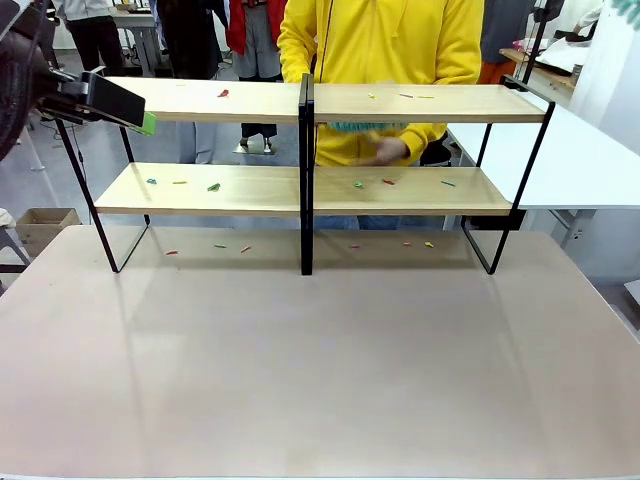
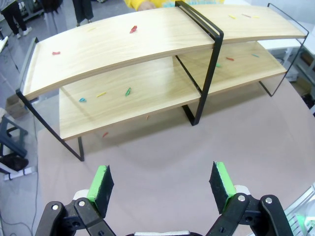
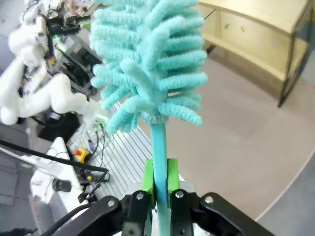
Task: Clean the shelves.
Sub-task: Clean a randomly selected level of the Shelf with the Duster.
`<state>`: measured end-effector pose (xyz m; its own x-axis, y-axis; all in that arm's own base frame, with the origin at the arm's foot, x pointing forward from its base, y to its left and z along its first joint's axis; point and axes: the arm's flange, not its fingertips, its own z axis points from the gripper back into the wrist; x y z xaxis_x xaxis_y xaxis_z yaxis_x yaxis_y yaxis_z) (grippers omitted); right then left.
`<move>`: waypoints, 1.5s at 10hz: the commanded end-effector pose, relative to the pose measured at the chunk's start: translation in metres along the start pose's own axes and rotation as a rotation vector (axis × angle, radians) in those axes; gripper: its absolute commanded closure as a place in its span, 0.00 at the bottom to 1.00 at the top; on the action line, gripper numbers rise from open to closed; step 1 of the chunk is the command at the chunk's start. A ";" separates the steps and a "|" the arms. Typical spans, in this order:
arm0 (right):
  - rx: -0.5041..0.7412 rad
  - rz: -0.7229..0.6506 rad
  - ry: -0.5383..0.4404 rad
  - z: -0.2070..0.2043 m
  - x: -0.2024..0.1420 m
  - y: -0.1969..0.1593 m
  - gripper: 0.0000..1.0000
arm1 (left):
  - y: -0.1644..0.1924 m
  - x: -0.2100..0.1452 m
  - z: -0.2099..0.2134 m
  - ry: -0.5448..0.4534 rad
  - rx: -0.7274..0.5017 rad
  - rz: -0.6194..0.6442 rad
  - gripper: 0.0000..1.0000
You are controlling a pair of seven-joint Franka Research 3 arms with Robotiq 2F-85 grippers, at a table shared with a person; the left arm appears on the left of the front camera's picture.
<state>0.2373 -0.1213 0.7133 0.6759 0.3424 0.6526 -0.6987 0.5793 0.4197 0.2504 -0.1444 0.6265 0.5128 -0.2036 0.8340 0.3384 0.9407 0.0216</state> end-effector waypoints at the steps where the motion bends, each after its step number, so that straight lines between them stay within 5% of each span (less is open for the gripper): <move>1: -0.023 -0.001 0.106 -0.043 0.072 0.023 0.88 | 0.001 0.000 0.000 -0.001 0.005 0.002 0.00; 3: -0.154 -0.036 0.222 -0.112 0.115 0.034 0.88 | 0.001 0.000 0.000 -0.001 0.005 0.002 0.00; 4: -0.107 -0.023 0.158 -0.108 0.112 0.026 0.88 | 0.001 0.000 0.000 -0.001 0.005 0.002 0.00; 5: -0.009 -0.038 0.056 -0.076 0.091 0.018 0.88 | 0.001 0.000 0.000 -0.001 0.005 0.002 0.00; 10: -0.028 -0.196 0.061 0.028 -0.039 0.003 0.88 | 0.001 0.000 0.000 -0.001 0.005 0.002 0.00; 11: 0.009 -0.162 0.079 0.017 -0.016 0.006 0.88 | 0.001 0.000 0.000 -0.001 0.005 0.002 0.00; 15: 0.009 -0.162 0.079 0.017 -0.016 0.006 0.88 | 0.001 0.000 0.000 -0.001 0.005 0.002 0.00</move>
<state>0.2199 -0.1324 0.7122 0.8112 0.3128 0.4941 -0.5663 0.6310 0.5302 0.2506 -0.1445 0.6263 0.5135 -0.2038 0.8336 0.3388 0.9406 0.0213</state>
